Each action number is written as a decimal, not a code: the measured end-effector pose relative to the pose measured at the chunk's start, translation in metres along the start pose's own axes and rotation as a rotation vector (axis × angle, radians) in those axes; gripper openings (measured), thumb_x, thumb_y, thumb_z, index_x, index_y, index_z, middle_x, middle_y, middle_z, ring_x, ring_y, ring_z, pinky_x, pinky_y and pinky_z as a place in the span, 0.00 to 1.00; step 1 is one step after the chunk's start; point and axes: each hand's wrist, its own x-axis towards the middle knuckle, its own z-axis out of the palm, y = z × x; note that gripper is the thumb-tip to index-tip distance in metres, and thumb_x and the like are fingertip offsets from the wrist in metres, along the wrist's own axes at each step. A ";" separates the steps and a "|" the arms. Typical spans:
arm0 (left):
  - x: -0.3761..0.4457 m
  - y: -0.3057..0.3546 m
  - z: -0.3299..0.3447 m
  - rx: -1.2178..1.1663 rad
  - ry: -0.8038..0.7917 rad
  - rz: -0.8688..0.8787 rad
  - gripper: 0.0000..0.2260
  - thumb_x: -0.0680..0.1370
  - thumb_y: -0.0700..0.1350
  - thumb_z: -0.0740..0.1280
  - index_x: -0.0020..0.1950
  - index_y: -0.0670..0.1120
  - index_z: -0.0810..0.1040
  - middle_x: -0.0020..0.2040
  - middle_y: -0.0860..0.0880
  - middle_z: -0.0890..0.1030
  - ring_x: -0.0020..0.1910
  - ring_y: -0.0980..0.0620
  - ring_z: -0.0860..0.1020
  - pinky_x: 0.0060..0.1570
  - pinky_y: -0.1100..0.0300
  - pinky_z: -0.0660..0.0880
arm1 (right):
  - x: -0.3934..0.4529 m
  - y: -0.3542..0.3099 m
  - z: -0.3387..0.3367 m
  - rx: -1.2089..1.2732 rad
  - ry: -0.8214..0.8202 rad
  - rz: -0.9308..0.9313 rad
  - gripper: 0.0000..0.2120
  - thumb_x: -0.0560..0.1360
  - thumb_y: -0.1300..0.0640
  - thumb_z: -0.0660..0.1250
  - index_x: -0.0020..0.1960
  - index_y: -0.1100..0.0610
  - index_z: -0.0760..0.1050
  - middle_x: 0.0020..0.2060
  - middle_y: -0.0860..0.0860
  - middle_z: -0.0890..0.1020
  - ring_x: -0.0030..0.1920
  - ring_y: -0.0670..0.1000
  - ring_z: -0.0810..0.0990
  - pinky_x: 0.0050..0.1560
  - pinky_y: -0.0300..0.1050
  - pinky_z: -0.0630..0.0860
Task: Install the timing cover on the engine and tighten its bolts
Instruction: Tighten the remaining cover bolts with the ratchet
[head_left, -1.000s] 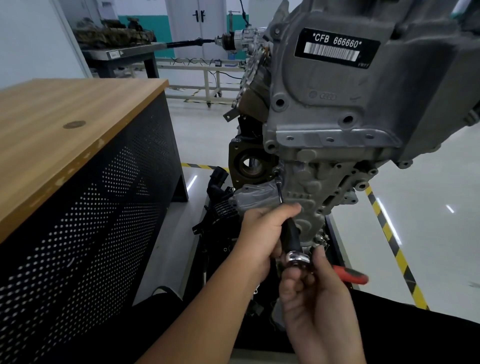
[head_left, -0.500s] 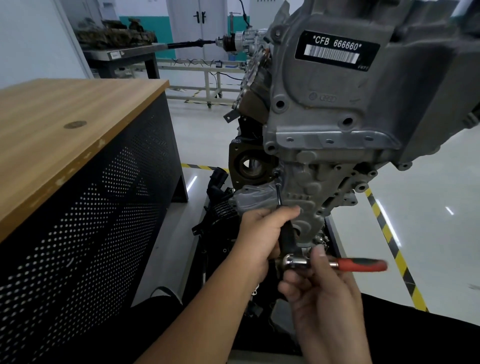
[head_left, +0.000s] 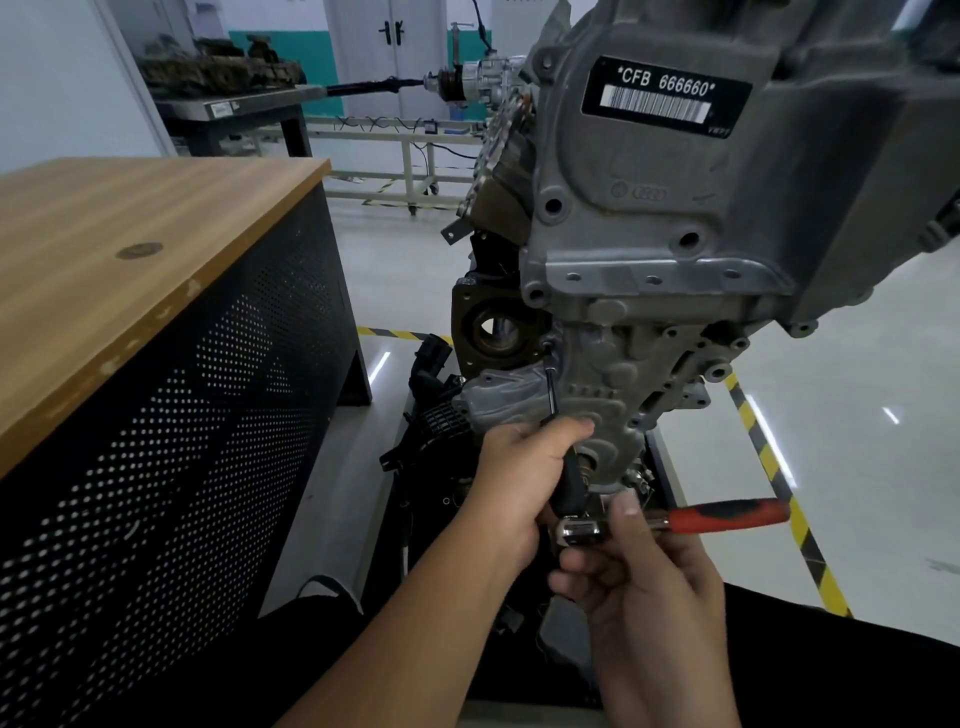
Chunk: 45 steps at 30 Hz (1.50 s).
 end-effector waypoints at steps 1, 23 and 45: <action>-0.001 0.001 0.002 -0.012 0.003 -0.009 0.14 0.66 0.48 0.77 0.47 0.41 0.87 0.46 0.36 0.86 0.41 0.41 0.84 0.44 0.48 0.81 | 0.000 -0.002 0.001 0.058 0.000 0.045 0.08 0.71 0.54 0.72 0.37 0.58 0.83 0.27 0.58 0.79 0.22 0.52 0.79 0.22 0.45 0.78; 0.026 0.005 -0.025 -0.430 0.269 -0.113 0.14 0.84 0.35 0.58 0.67 0.31 0.73 0.27 0.47 0.78 0.22 0.55 0.72 0.25 0.63 0.72 | 0.015 0.015 0.011 -0.037 -0.174 0.431 0.14 0.67 0.48 0.75 0.49 0.54 0.86 0.36 0.52 0.78 0.25 0.48 0.67 0.24 0.43 0.66; 0.042 0.020 -0.034 -0.427 0.119 -0.059 0.09 0.84 0.34 0.59 0.62 0.33 0.73 0.48 0.34 0.82 0.25 0.56 0.73 0.23 0.65 0.68 | 0.017 0.004 -0.006 -0.009 -0.247 0.420 0.23 0.66 0.50 0.73 0.51 0.68 0.82 0.30 0.58 0.75 0.18 0.48 0.67 0.19 0.39 0.65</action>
